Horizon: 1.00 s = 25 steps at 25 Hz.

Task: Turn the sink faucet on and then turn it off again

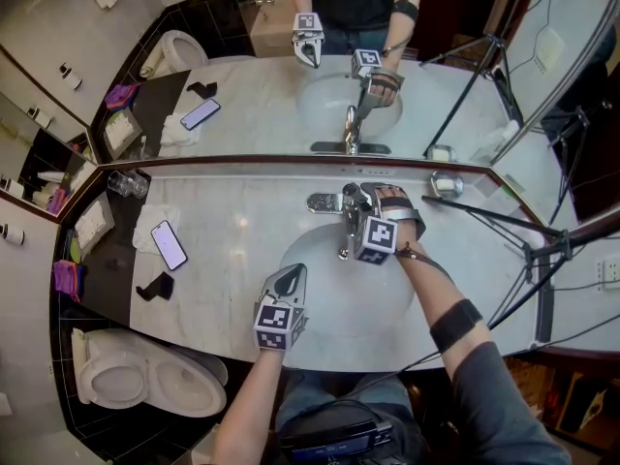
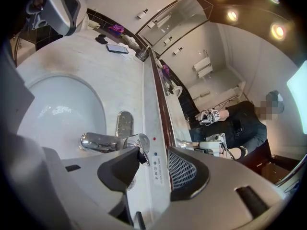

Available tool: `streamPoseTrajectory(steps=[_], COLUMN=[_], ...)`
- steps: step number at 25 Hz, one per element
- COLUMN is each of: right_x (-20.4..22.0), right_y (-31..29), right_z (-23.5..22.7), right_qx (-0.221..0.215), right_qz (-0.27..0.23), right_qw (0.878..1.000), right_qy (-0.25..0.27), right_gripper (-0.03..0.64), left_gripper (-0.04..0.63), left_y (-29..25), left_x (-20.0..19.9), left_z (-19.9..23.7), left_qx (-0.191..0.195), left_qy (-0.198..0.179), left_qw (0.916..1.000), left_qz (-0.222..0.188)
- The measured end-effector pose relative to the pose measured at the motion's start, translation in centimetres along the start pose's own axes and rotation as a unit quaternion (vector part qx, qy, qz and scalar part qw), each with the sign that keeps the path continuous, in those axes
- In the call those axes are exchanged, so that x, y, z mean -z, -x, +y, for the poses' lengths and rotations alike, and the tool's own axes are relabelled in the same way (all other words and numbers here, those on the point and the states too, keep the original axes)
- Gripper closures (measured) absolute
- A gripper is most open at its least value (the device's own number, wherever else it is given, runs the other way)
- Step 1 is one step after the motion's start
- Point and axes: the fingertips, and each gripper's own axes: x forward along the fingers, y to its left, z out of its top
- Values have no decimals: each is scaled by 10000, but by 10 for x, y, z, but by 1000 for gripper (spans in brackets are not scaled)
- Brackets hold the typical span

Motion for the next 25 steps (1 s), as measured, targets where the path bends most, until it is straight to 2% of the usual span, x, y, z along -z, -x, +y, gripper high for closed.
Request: streamPoseTrajectory(steps=[4,12,18,21,25], right_x=[-2,3,4,0,2], right_y=[1,10,39,62,97], right_z=[0,10,23,15,7], right_qx=[-134,-51,-20,168,300], right_qz=[37,192,106,-13,-108], right_qw=[9998,9998,9996,9980,9900], right_qy=[-116,-17,-261,-616,-1372], right_gripper=[417,414,458,503,560], left_gripper=[588,588,588,588,588], left_y=[1,12,22,25,32], left_x=[-2,-10,-22,-27,-34], left_z=[0,0,0,1,0], left_qx=[-6,-13,-17,-5,30], left_qy=[3,-20,-61,-95,-148], left_qw=[10000,9999,9998,9996,9994], left_qz=[-29,-107,-195,-252,-312])
